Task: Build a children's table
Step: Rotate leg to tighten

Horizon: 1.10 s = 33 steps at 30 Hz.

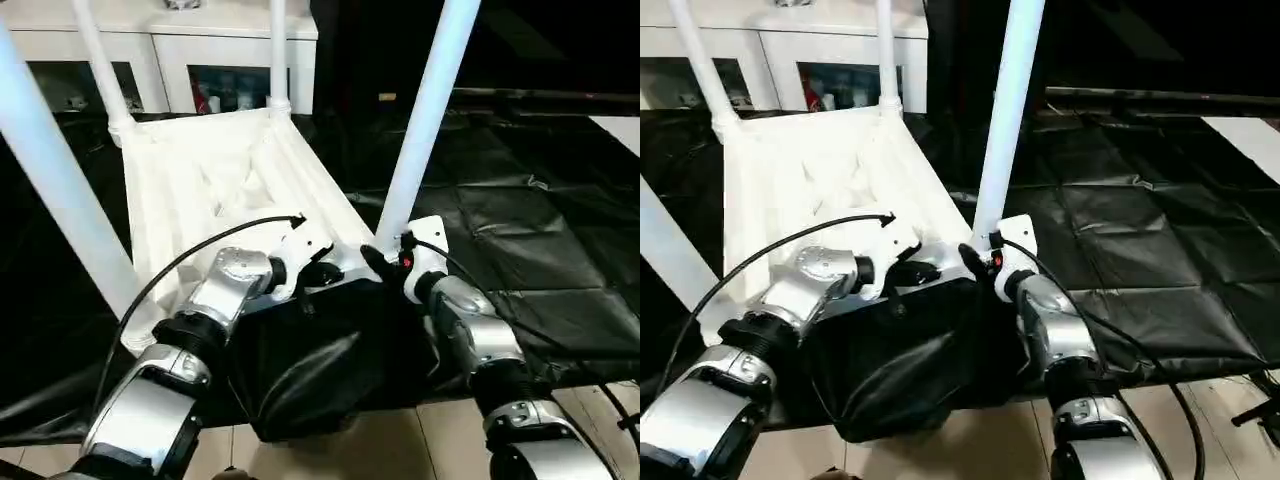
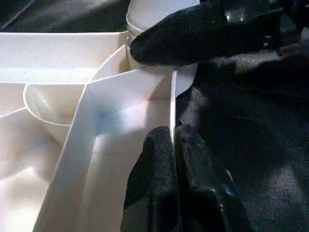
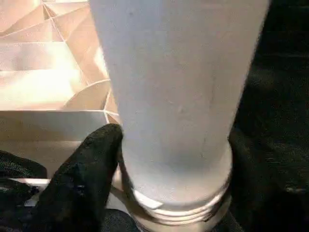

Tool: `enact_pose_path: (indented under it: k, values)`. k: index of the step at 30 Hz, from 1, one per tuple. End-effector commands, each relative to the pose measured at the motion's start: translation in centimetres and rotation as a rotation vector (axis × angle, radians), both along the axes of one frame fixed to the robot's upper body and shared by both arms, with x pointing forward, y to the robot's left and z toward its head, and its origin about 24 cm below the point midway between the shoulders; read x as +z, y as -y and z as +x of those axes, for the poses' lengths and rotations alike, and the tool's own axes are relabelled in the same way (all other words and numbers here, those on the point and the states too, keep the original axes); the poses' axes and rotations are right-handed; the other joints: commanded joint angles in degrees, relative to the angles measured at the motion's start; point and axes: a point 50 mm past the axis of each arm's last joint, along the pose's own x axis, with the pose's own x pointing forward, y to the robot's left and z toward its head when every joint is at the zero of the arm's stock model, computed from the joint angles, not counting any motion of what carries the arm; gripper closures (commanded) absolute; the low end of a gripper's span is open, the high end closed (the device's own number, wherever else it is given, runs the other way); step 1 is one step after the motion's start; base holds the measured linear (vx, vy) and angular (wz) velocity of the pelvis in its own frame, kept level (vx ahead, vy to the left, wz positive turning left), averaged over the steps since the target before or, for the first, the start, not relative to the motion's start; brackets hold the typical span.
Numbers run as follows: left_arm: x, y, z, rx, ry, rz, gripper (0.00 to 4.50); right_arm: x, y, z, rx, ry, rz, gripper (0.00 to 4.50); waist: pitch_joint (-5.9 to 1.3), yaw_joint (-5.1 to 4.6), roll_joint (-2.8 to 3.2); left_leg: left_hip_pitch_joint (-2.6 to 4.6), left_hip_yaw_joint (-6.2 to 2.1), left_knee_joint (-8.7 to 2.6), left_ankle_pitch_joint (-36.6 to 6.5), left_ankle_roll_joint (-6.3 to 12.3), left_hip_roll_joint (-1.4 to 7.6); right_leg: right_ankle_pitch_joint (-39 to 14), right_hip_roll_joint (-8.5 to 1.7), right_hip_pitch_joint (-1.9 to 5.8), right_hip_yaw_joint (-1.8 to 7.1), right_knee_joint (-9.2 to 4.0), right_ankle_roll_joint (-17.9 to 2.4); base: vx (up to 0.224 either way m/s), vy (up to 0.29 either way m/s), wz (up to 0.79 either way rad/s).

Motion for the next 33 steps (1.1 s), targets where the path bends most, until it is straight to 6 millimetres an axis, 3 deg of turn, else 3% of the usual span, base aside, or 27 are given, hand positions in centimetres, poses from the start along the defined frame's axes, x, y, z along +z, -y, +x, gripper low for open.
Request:
enact_pose_path:
  k: [1,6,7,9,11,13,16,21,28,31,33]
  values:
    - [0.1,2.2,-0.9,-0.111,0.007,-0.055,4.50,0.3,-4.7,-1.2,0.301,-0.007,0.075,0.81,-3.04,-0.24,0.30,0.99,-1.36,-4.44,-21.10,-1.16,1.65,-20.36,-3.70,1.43,2.16,-5.56,-9.24,0.000,0.000,0.00]
    - [0.0,0.1,-1.8,-0.259,-0.025,-0.042,4.50,1.0,-2.0,-1.6,0.486,0.009,0.017,0.81,-3.20,-0.08,0.35,0.60,-1.37,-4.36,-19.41,0.14,1.80,-16.54,-3.65,2.08,2.19,-5.15,-9.92,0.000,0.000,0.00]
    - [0.0,-0.4,-1.9,-0.278,-0.029,-0.033,4.50,1.2,-1.5,-1.7,0.519,0.009,0.006,0.81,-3.31,0.00,0.42,0.92,-1.05,-4.14,-18.23,0.56,1.82,-13.83,-3.60,1.78,2.29,-4.92,-11.02,0.000,0.000,0.00]
    - [0.2,-1.5,-2.0,-0.302,-0.046,-0.037,4.50,1.6,-0.1,-1.8,0.587,0.020,-0.033,0.81,-3.48,0.38,0.58,1.07,-0.83,-3.91,-15.89,0.73,1.97,-10.15,-3.44,1.87,2.22,-4.42,-12.41,0.027,-0.008,0.04]
    - [0.5,-2.2,-2.1,-0.319,-0.064,-0.043,4.50,1.8,0.8,-1.8,0.622,0.029,-0.065,0.81,-3.75,0.82,0.58,0.67,-0.58,-3.55,-12.12,1.61,2.02,-3.30,-3.25,2.32,2.05,-3.37,-14.48,0.000,0.000,0.00]
    - [0.7,-3.1,-2.4,-0.356,-0.092,-0.050,4.50,1.9,1.7,-2.1,0.688,0.010,-0.071,0.81,-3.77,0.88,0.48,0.46,-0.49,-3.37,-10.59,2.61,1.89,-0.69,-3.22,2.48,1.93,-3.05,-15.32,0.000,0.000,0.00]
    - [0.8,-3.9,-2.6,-0.377,-0.119,-0.041,4.50,2.1,2.2,-2.2,0.741,-0.005,-0.077,0.81,-3.69,0.92,0.47,0.43,-0.50,-3.35,-11.02,3.12,1.96,-1.91,-3.37,2.54,1.88,-3.16,-15.63,0.000,0.000,0.00]
    - [0.8,-4.6,-2.7,-0.383,-0.124,-0.034,4.50,2.3,2.2,-2.2,0.785,-0.016,-0.073,1.18,-3.44,0.91,0.49,0.79,-0.65,-3.76,-14.48,0.80,2.15,-9.52,-3.55,2.19,1.97,-3.82,-14.31,0.000,0.000,0.00]
    - [0.9,-4.4,-2.7,-0.364,-0.116,-0.055,4.50,2.1,1.6,-2.6,0.812,-0.018,-0.034,1.76,-3.56,0.97,0.21,0.66,-0.53,-3.53,-12.42,1.42,2.05,-6.61,-3.45,2.24,1.97,-3.46,-14.63,0.000,0.000,0.00]
    - [0.6,-3.9,-2.1,-0.277,-0.082,-0.049,4.50,1.1,1.6,-2.6,0.703,-0.029,-0.040,1.80,-3.46,1.00,0.21,0.70,-0.55,-3.60,-12.76,1.37,2.09,-7.87,-3.56,2.13,2.02,-3.71,-14.27,0.000,0.000,0.00]
    - [0.6,-3.7,-1.9,-0.246,-0.074,-0.042,4.50,0.8,1.6,-2.4,0.652,-0.028,-0.046,1.81,-3.26,0.97,0.12,0.75,-0.69,-3.80,-14.63,0.57,2.00,-11.91,-3.66,2.12,2.01,-4.11,-13.27,0.000,0.000,0.00]
